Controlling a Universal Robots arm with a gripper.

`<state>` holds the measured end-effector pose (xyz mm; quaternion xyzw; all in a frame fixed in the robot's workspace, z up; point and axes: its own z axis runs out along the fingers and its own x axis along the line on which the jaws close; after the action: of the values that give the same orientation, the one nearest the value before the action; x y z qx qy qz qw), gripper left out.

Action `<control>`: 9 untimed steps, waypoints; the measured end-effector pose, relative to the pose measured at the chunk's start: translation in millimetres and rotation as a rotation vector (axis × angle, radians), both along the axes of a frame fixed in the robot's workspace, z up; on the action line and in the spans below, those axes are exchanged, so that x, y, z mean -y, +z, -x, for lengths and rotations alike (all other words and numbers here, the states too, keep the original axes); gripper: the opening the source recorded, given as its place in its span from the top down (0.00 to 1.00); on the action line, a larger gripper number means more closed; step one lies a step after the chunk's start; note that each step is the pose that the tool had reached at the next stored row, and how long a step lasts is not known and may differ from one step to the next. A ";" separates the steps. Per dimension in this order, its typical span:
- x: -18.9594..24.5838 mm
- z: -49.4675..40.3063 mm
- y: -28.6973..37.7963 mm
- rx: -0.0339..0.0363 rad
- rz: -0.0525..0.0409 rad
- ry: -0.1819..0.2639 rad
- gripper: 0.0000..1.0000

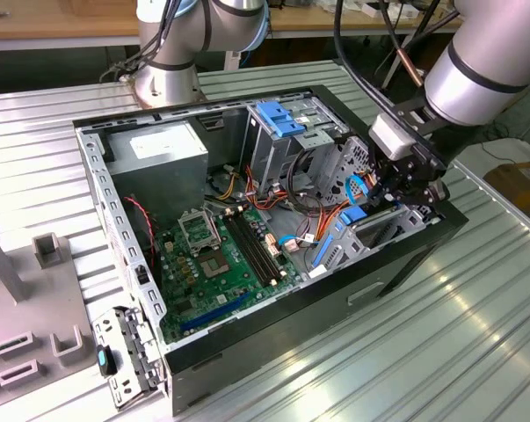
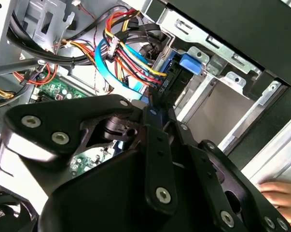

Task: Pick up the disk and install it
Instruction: 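Insert the second disk wire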

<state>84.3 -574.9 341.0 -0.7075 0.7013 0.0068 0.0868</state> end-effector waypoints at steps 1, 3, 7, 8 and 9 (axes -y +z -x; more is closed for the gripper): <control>0.1 0.0 7.2 -0.0001 0.0010 0.000 0.82; 0.1 0.0 19.9 -0.0001 0.0007 0.000 0.76; 0.0 0.0 20.1 -0.0001 0.0009 0.000 0.89; 0.0 0.0 20.1 -0.0001 0.0010 0.000 0.89; 0.0 0.0 20.1 -0.0001 0.0009 0.000 0.89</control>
<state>84.2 -574.9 361.2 -0.7076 0.7013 0.0065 0.0865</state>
